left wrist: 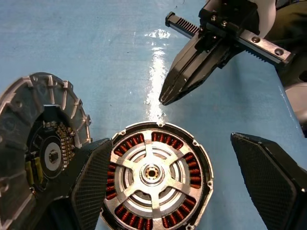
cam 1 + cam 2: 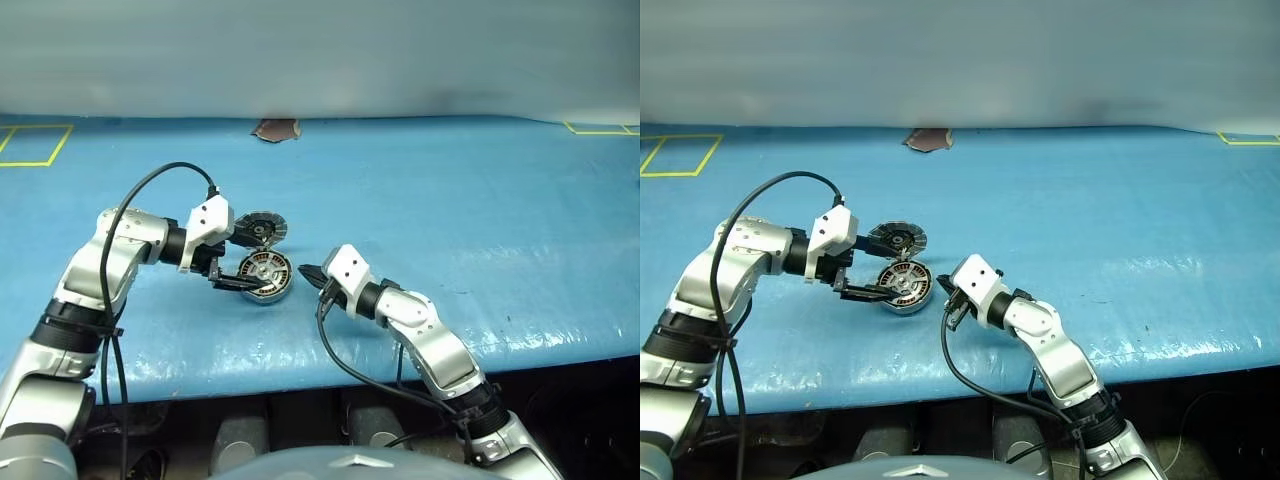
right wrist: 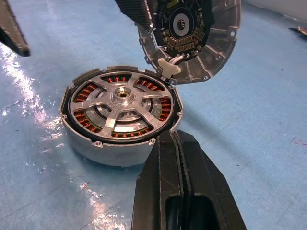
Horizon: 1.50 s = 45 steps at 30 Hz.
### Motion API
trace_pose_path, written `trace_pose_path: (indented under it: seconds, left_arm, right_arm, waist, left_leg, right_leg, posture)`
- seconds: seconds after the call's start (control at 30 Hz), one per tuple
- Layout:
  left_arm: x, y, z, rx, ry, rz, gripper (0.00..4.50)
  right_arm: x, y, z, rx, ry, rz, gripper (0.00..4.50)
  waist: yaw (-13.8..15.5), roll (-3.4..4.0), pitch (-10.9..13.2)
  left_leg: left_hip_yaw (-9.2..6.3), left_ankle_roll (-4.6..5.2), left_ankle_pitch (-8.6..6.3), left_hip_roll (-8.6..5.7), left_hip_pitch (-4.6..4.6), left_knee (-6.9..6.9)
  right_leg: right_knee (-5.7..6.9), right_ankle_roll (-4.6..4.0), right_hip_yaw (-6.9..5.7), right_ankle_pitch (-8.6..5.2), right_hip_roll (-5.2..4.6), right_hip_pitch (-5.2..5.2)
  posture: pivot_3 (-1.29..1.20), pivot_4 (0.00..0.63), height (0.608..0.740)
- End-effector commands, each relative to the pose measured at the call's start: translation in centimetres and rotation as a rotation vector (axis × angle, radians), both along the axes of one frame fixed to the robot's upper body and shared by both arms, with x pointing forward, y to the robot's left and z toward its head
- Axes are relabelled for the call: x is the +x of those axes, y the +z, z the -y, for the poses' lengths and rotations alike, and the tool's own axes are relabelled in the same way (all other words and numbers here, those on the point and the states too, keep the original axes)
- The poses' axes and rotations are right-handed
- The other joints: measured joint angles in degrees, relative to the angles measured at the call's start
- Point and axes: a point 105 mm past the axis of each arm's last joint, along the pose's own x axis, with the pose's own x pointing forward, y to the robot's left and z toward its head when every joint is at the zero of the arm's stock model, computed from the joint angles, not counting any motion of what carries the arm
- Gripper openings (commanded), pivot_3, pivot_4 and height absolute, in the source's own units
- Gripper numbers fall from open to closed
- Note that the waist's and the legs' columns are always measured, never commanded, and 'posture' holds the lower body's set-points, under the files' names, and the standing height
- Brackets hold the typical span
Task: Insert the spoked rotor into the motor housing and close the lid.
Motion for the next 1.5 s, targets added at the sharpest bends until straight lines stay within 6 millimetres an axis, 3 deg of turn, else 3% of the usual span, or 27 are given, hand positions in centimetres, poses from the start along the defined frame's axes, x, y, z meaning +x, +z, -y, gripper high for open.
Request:
trace_pose_path:
  seconds: [0.03, 0.23, 0.47, 0.8, 0.93, 1.17, 1.5]
  left_arm:
    - [-0.3, 2.4, 0.0, -0.09, 0.029, 0.062, 4.28]
    - [-0.8, 3.5, -0.2, -0.216, 0.111, 0.07, 4.28]
    - [-1.9, 0.2, -2.2, -0.096, 0.207, 0.056, 4.28]
    - [-2.8, -1.5, -3.3, -0.073, 0.284, 0.031, 4.28]
    - [-2.9, -1.8, -3.9, -0.056, 0.312, 0.03, 4.28]
    - [-3.1, -2.3, -4.3, -0.054, 0.341, 0.013, 4.28]
    - [-2.9, -1.7, -7.6, -0.024, 0.468, 0.045, 4.28]
  right_arm:
    - [0.8, 1.7, 0.2, 0.027, -0.032, 0.073, 0.0]
    - [2.8, 2.8, 1.1, 0.031, -0.131, 0.126, 0.0]
    - [5.2, 5.4, 0.7, 0.05, -0.123, 0.202, 0.0]
    - [7.5, 7.7, -3.1, 0.158, 0.06, 0.149, 0.0]
    - [8.2, 7.6, -4.3, 0.166, 0.101, 0.116, 0.0]
    - [7.9, 7.6, -6.3, 0.165, 0.194, 0.087, 0.0]
    - [3.2, 7.2, -7.1, 0.131, 0.387, 0.099, 0.0]
  waist:
    - [0.0, 0.0, 0.0]
    - [0.0, 0.0, 0.0]
    - [-0.3, 0.01, 0.0]
    - [-0.2, 0.02, 0.0]
    - [-0.4, 0.04, 0.0]
    - [-0.5, 0.08, 0.0]
    - [-0.5, 0.09, 0.1]
  left_leg:
    - [0.0, 0.0, 0.0, 0.0, 0.01, 0.0]
    - [0.0, 0.0, 0.0, 0.0, 0.02, 0.04]
    - [0.03, 0.0, 0.0, 0.01, 0.06, 0.0]
    - [0.03, 0.0, 0.0, 0.01, 0.07, -0.06]
    - [0.03, 0.0, 0.0, 0.02, 0.07, -0.08]
    - [0.03, 0.0, 0.0, 0.02, 0.07, -0.11]
    - [0.01, -0.01, 0.0, 0.02, 0.06, -0.21]
  right_leg:
    - [0.0, 0.0, 0.0, 0.0, 0.0, 0.01]
    - [0.01, 0.01, 0.0, 0.01, -0.01, 0.03]
    - [0.03, 0.0, 0.03, 0.01, 0.0, 0.0]
    - [0.03, -0.03, 0.02, 0.0, -0.01, 0.0]
    - [0.03, -0.03, 0.01, 0.0, -0.01, -0.01]
    - [0.03, -0.04, 0.0, 0.0, -0.01, -0.03]
    - [0.04, -0.1, -0.02, -0.04, -0.02, -0.08]
  posture:
    - [0.0, 0.15, 0.74]
    - [0.0, 0.15, 0.74]
    - [0.0, 0.15, 0.74]
    - [0.0, 0.15, 0.74]
    - [0.0, 0.15, 0.74]
    - [0.0, 0.15, 0.74]
    - [0.0, 0.15, 0.74]
